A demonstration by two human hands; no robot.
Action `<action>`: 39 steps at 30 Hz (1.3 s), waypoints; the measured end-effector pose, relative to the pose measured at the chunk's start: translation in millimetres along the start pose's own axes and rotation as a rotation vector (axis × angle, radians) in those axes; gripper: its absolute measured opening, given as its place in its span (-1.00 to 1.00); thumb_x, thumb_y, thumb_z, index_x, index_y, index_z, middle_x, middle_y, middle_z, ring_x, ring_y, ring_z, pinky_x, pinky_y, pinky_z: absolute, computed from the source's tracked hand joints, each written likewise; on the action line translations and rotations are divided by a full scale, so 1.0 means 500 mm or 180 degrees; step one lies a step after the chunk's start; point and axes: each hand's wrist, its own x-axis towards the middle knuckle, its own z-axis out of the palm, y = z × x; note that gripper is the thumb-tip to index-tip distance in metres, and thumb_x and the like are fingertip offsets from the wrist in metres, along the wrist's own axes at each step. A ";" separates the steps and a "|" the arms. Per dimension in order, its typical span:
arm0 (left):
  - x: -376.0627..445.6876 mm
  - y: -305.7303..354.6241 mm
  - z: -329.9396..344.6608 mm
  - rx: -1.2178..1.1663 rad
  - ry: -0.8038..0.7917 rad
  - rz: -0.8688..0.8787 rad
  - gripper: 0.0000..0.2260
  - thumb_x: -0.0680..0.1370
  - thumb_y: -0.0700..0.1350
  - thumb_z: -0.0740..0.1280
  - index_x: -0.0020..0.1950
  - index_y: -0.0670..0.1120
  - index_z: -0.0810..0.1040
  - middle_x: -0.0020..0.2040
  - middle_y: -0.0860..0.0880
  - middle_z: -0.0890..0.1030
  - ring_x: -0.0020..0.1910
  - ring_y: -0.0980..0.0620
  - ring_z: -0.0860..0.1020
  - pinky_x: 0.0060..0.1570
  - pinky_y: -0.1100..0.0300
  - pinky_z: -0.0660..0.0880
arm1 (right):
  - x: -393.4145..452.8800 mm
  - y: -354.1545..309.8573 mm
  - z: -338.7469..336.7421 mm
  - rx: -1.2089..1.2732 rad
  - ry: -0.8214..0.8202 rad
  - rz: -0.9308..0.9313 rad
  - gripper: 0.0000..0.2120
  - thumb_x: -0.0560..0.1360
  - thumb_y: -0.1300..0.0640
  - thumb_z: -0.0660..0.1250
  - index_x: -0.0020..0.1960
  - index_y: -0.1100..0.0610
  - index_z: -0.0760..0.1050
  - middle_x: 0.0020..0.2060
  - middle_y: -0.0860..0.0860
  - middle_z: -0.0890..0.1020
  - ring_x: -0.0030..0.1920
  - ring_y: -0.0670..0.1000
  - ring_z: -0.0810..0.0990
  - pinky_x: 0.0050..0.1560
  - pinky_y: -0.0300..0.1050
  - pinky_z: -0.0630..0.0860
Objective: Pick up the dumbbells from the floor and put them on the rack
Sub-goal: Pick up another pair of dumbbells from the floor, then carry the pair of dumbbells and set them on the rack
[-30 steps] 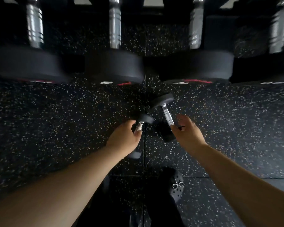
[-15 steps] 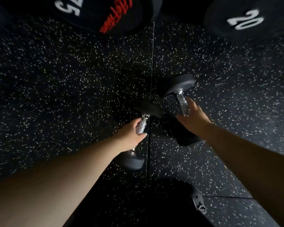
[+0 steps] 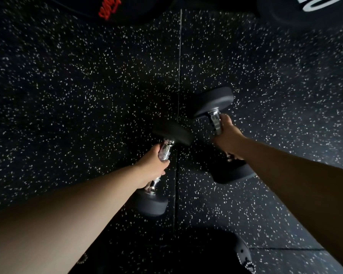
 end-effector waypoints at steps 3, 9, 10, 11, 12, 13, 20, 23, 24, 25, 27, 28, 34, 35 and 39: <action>0.003 -0.002 -0.007 -0.0102 0.0108 -0.0003 -0.57 0.59 -0.12 0.25 0.43 0.03 0.22 0.16 -0.08 0.49 -0.19 0.06 0.55 -0.42 0.33 0.43 | 0.005 0.001 0.012 0.0022 0.0094 0.0013 -0.39 0.49 0.35 0.21 0.45 0.01 0.13 -0.18 -0.07 0.43 -0.31 -0.14 0.35 -0.35 -0.24 0.28; -0.028 0.024 -0.023 -0.0387 0.0212 0.0056 -0.56 0.58 -0.19 0.25 0.44 -0.02 0.25 0.07 -0.05 0.50 -0.12 0.08 0.53 -0.28 0.29 0.50 | -0.048 -0.003 0.040 0.0794 0.0243 0.0273 -0.41 0.47 0.40 0.18 0.42 0.01 0.23 -0.14 0.00 0.53 -0.32 -0.06 0.42 -0.40 -0.18 0.36; -0.041 0.031 -0.027 -0.0415 0.0199 0.0069 -0.57 0.58 -0.20 0.25 0.43 -0.04 0.27 0.02 -0.02 0.50 -0.14 0.09 0.52 -0.30 0.30 0.48 | -0.064 -0.008 0.039 0.0881 0.0188 0.0312 -0.44 0.49 0.39 0.19 0.44 0.04 0.23 -0.02 0.06 0.56 -0.31 -0.09 0.41 -0.36 -0.18 0.38; -0.059 0.039 -0.029 -0.0427 0.0173 0.0075 -0.59 0.58 -0.20 0.25 0.41 -0.04 0.27 -0.01 -0.01 0.50 -0.16 0.10 0.52 -0.32 0.31 0.46 | -0.081 -0.012 0.037 0.0948 0.0135 0.0350 -0.46 0.50 0.37 0.19 0.45 0.10 0.22 0.12 0.14 0.54 -0.30 -0.13 0.39 -0.30 -0.20 0.39; -0.079 0.046 -0.031 -0.0413 0.0144 0.0082 -0.59 0.58 -0.20 0.25 0.41 -0.02 0.27 0.00 -0.02 0.50 -0.17 0.10 0.51 -0.34 0.32 0.44 | -0.100 -0.017 0.032 0.1037 0.0116 0.0394 -0.47 0.51 0.37 0.18 0.45 0.14 0.21 0.19 0.20 0.50 -0.29 -0.13 0.38 -0.27 -0.22 0.38; -0.103 0.053 -0.035 -0.0374 0.0111 0.0100 -0.58 0.58 -0.20 0.25 0.42 -0.01 0.26 0.02 -0.03 0.50 -0.18 0.10 0.50 -0.36 0.33 0.43 | -0.120 -0.021 0.027 0.1165 0.0120 0.0460 -0.47 0.51 0.37 0.18 0.45 0.17 0.21 0.19 0.23 0.49 -0.27 -0.09 0.40 -0.26 -0.22 0.38; -0.296 0.124 -0.062 -0.0287 0.0028 0.0281 -0.56 0.58 -0.24 0.24 0.42 0.04 0.27 -0.03 0.04 0.50 -0.16 0.09 0.50 -0.27 0.25 0.45 | -0.291 -0.074 -0.051 0.2298 0.0358 0.0921 -0.43 0.43 0.47 0.20 0.30 -0.03 0.32 -0.07 0.06 0.53 -0.17 0.08 0.48 -0.25 -0.01 0.45; -0.385 0.170 -0.082 -0.0262 0.0079 0.0314 -0.65 0.58 -0.22 0.25 0.33 0.03 0.34 -0.03 0.03 0.51 -0.15 0.09 0.51 -0.25 0.25 0.47 | -0.377 -0.110 -0.105 0.2466 0.0394 0.0877 -0.47 0.42 0.48 0.21 0.25 0.00 0.37 -0.04 0.09 0.56 -0.19 0.07 0.50 -0.27 -0.03 0.47; -0.414 0.187 -0.089 -0.0276 0.0095 0.0326 -0.69 0.58 -0.23 0.25 0.29 0.02 0.36 -0.02 0.01 0.51 -0.14 0.09 0.51 -0.25 0.25 0.47 | -0.406 -0.121 -0.125 0.2457 0.0391 0.0860 -0.49 0.43 0.48 0.21 0.25 0.02 0.39 -0.03 0.11 0.57 -0.19 0.06 0.50 -0.29 -0.05 0.46; -0.444 0.204 -0.097 -0.0288 0.0100 0.0336 -0.72 0.58 -0.23 0.25 0.26 0.00 0.37 -0.01 -0.01 0.51 -0.14 0.08 0.51 -0.25 0.25 0.47 | -0.438 -0.132 -0.144 0.2430 0.0400 0.0861 -0.49 0.43 0.47 0.21 0.25 0.03 0.39 -0.06 0.10 0.57 -0.21 0.05 0.49 -0.33 -0.07 0.45; -0.506 0.242 -0.112 -0.0288 0.0103 0.0367 -0.74 0.58 -0.22 0.25 0.25 -0.03 0.37 -0.02 -0.03 0.52 -0.15 0.08 0.51 -0.27 0.26 0.44 | -0.505 -0.154 -0.181 0.2382 0.0433 0.0905 -0.47 0.44 0.46 0.22 0.29 0.02 0.36 -0.10 0.06 0.57 -0.23 0.05 0.47 -0.34 -0.06 0.42; -0.535 0.260 -0.119 -0.0297 0.0122 0.0377 -0.74 0.58 -0.22 0.24 0.24 -0.01 0.37 -0.03 -0.03 0.52 -0.17 0.08 0.51 -0.28 0.27 0.43 | -0.539 -0.165 -0.199 0.2377 0.0423 0.0927 -0.44 0.44 0.45 0.22 0.32 -0.02 0.32 -0.09 0.04 0.56 -0.21 0.05 0.47 -0.30 -0.04 0.42; -0.693 0.364 -0.143 -0.0370 0.0191 0.0390 -0.74 0.59 -0.21 0.24 0.21 0.07 0.37 -0.06 -0.04 0.56 -0.24 0.06 0.51 -0.33 0.24 0.39 | -0.702 -0.234 -0.297 0.2335 0.0357 0.0943 -0.32 0.43 0.44 0.27 0.38 -0.12 0.23 -0.12 0.01 0.52 -0.28 -0.02 0.43 -0.38 -0.13 0.37; -0.716 0.382 -0.146 -0.0382 0.0196 0.0391 -0.72 0.59 -0.22 0.24 0.24 0.06 0.37 -0.06 -0.04 0.55 -0.24 0.06 0.51 -0.32 0.25 0.39 | -0.722 -0.247 -0.313 0.2309 0.0355 0.0908 -0.32 0.44 0.46 0.26 0.38 -0.11 0.23 -0.12 0.01 0.52 -0.30 -0.02 0.42 -0.38 -0.14 0.37; -0.800 0.458 -0.163 -0.0443 0.0284 0.0442 -0.60 0.58 -0.23 0.25 0.40 -0.05 0.31 0.00 -0.05 0.53 -0.15 0.04 0.52 -0.27 0.24 0.45 | -0.788 -0.303 -0.394 0.2265 0.0373 0.0724 -0.39 0.45 0.49 0.17 0.35 -0.05 0.28 -0.07 -0.04 0.51 -0.24 -0.02 0.46 -0.30 -0.10 0.42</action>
